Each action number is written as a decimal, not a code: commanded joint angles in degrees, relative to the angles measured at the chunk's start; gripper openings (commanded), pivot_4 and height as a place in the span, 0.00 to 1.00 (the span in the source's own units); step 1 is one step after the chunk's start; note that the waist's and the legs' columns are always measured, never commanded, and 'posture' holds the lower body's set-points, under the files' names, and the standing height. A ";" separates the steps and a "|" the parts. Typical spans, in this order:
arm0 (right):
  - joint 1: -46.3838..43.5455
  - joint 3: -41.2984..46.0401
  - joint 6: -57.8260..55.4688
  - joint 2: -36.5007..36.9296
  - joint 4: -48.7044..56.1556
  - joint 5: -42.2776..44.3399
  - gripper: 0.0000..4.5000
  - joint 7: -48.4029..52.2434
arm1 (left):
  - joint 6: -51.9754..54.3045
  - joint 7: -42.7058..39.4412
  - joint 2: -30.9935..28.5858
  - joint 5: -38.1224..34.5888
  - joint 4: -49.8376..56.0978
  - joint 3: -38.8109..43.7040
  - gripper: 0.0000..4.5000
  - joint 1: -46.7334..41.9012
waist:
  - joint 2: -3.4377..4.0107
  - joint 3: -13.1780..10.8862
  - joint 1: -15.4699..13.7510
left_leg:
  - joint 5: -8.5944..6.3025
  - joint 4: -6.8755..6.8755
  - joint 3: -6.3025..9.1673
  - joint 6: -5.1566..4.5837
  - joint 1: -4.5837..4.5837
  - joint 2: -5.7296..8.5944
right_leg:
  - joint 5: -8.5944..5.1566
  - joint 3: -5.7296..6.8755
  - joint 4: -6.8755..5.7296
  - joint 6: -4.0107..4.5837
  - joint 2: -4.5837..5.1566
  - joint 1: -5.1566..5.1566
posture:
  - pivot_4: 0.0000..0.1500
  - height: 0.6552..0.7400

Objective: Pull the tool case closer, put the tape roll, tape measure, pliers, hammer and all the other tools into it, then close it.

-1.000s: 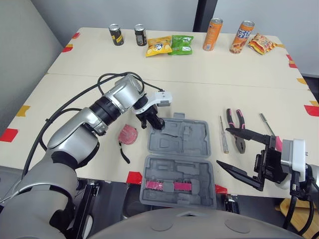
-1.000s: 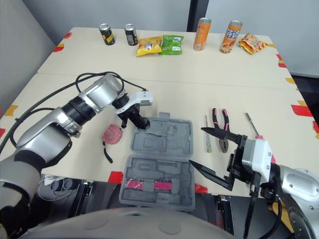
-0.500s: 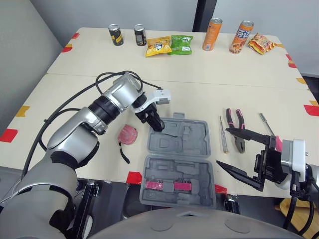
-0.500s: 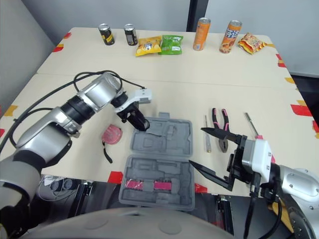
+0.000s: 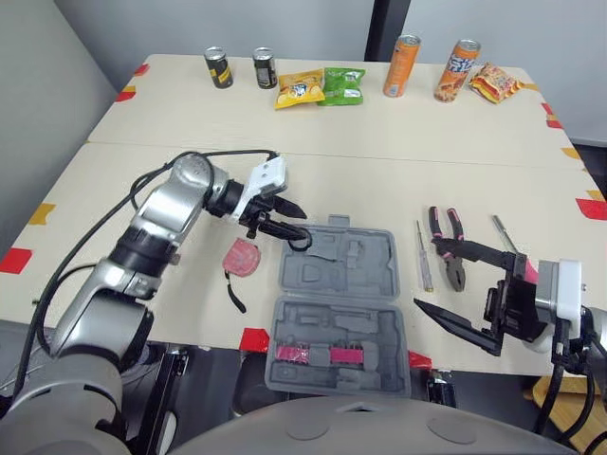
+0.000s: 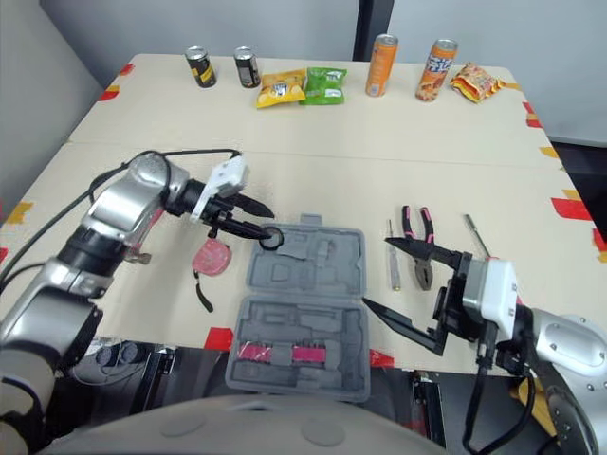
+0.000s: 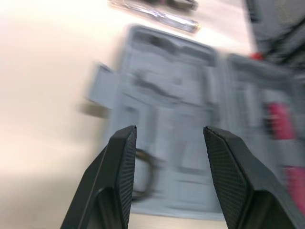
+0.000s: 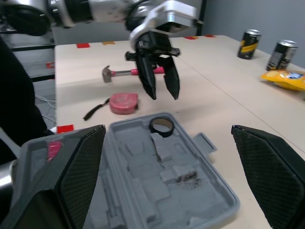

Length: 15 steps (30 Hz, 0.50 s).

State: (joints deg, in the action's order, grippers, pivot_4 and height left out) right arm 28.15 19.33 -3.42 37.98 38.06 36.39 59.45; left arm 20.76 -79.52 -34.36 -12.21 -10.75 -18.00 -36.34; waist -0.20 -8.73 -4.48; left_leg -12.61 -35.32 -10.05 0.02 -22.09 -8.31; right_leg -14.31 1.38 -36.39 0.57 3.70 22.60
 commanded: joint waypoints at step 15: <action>-1.87 0.06 0.36 -0.11 -1.08 0.29 1.00 1.08 | -14.46 4.22 3.54 1.44 -6.83 2.26 0.19 4.24 | -0.01 0.00 0.16 | 0.01 -0.03 0.01 -0.01 0.02 0.00 | 0.04 0.01 -0.09 -0.06 0.00 0.01 | 1.00 1.00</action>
State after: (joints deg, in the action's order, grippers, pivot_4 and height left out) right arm 26.00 19.16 -3.52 37.98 36.23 36.40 60.62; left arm 6.17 -74.90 -30.88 -10.14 -18.21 -16.93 -32.17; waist -0.21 -8.73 -4.32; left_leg -12.60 -35.34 -10.04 0.01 -22.07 -8.31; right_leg -14.27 1.39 -36.48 0.51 3.71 22.62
